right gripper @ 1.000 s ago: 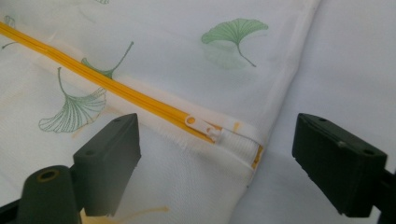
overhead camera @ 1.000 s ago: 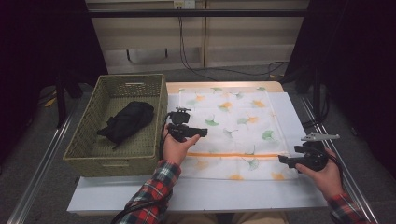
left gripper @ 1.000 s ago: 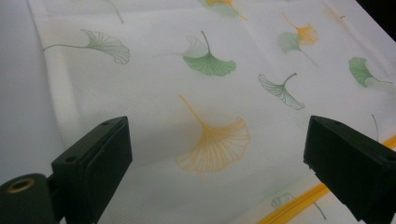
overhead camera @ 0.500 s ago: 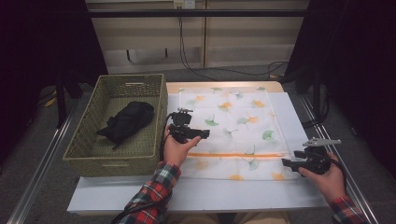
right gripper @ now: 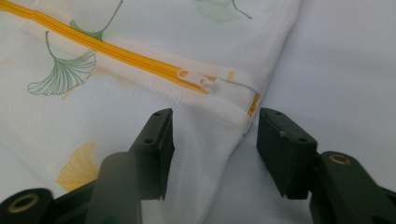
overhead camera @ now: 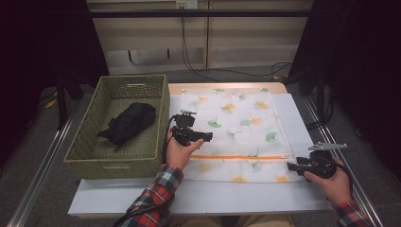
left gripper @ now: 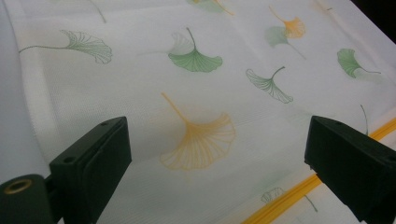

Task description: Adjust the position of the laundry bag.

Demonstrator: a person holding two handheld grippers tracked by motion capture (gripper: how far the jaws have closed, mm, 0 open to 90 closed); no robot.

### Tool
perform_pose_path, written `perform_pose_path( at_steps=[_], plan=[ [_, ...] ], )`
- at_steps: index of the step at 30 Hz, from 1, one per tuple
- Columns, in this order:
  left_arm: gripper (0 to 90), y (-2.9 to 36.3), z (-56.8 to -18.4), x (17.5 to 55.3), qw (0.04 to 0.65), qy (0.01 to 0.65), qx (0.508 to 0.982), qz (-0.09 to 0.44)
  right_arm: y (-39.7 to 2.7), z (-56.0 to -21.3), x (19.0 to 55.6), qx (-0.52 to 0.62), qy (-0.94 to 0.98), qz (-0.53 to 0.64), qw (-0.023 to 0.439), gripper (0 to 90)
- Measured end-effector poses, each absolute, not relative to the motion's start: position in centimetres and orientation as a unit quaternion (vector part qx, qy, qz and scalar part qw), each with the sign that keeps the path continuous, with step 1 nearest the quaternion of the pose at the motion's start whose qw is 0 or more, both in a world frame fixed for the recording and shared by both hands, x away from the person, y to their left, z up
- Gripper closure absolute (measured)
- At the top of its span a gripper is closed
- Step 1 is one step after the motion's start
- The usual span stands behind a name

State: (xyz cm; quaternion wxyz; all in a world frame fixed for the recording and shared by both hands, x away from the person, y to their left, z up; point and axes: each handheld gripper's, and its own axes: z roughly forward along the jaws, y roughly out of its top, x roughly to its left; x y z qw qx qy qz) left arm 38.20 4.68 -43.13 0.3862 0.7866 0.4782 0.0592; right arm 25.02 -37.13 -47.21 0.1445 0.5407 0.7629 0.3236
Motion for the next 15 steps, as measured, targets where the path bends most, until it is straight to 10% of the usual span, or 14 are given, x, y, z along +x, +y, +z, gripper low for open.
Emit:
perform_pose_path(
  at_steps=[15],
  plan=[
    [7.1,4.2,-43.1,38.0,0.389,0.475,0.788,0.050,-36.2,-47.0,25.1,0.588,0.739,0.287,0.160,90.0]
  ],
)
